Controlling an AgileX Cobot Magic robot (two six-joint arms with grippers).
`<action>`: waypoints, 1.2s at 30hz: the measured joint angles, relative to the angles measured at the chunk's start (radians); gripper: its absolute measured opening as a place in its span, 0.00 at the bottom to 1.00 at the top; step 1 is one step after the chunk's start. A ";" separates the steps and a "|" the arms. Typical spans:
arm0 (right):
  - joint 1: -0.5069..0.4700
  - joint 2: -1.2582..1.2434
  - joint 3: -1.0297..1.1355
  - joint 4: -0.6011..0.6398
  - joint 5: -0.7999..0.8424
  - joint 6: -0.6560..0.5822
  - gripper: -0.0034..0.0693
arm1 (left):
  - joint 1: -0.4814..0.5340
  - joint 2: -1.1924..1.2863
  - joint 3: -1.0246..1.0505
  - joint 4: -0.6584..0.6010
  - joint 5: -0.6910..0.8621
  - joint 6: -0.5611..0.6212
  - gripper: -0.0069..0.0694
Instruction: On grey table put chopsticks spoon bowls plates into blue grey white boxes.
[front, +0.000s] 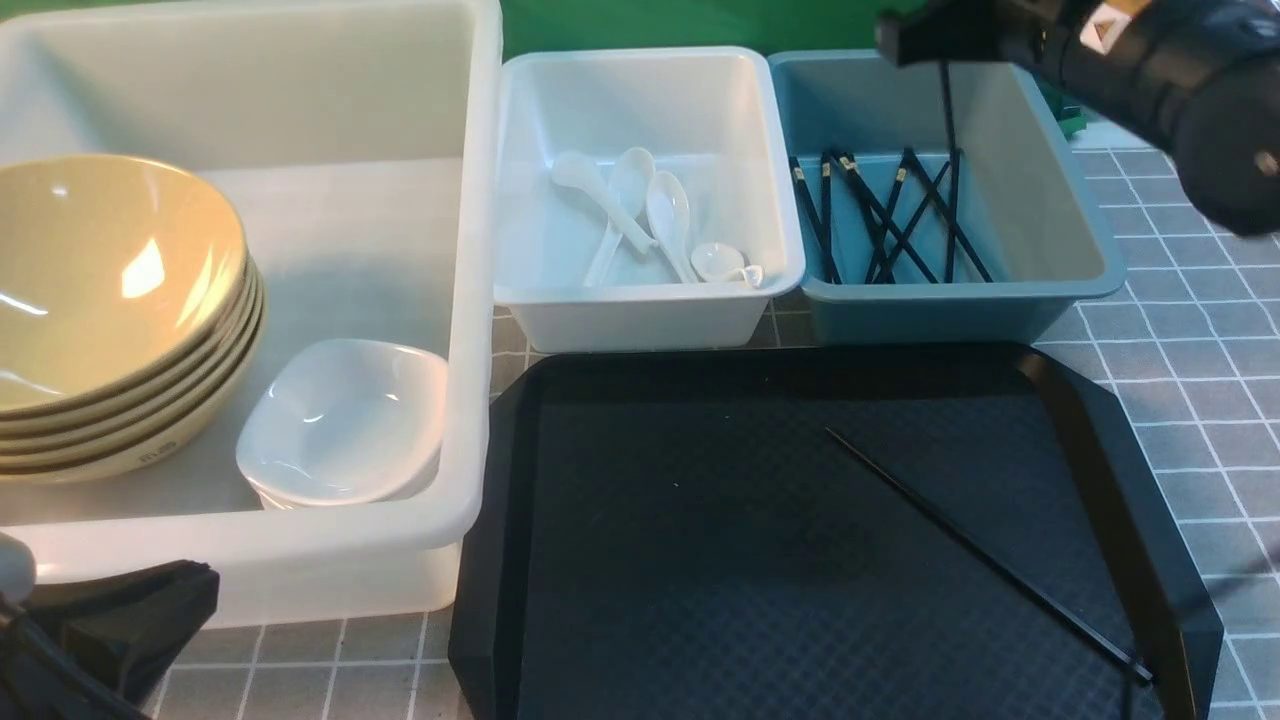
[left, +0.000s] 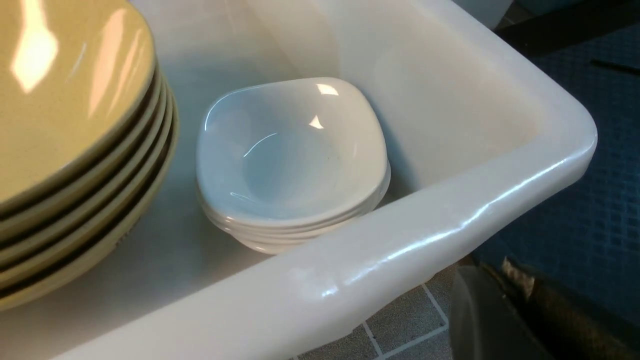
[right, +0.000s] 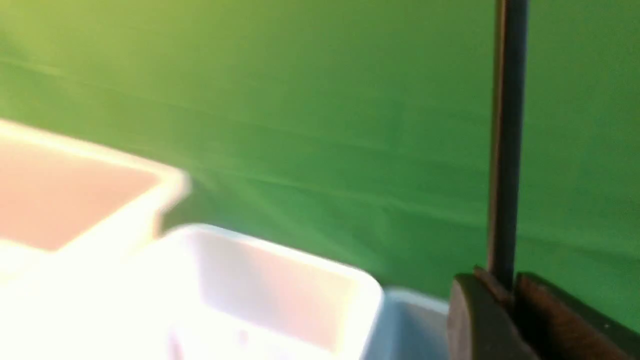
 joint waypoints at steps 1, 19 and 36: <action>-0.013 0.026 -0.032 0.000 0.057 0.013 0.31 | 0.000 0.000 0.000 0.000 0.000 0.000 0.08; -0.024 0.040 -0.028 0.075 1.192 -0.217 0.47 | 0.000 0.000 0.020 0.000 -0.030 0.000 0.08; 0.081 0.127 0.232 0.032 0.994 -0.291 0.35 | 0.000 0.000 0.020 0.000 -0.029 0.000 0.08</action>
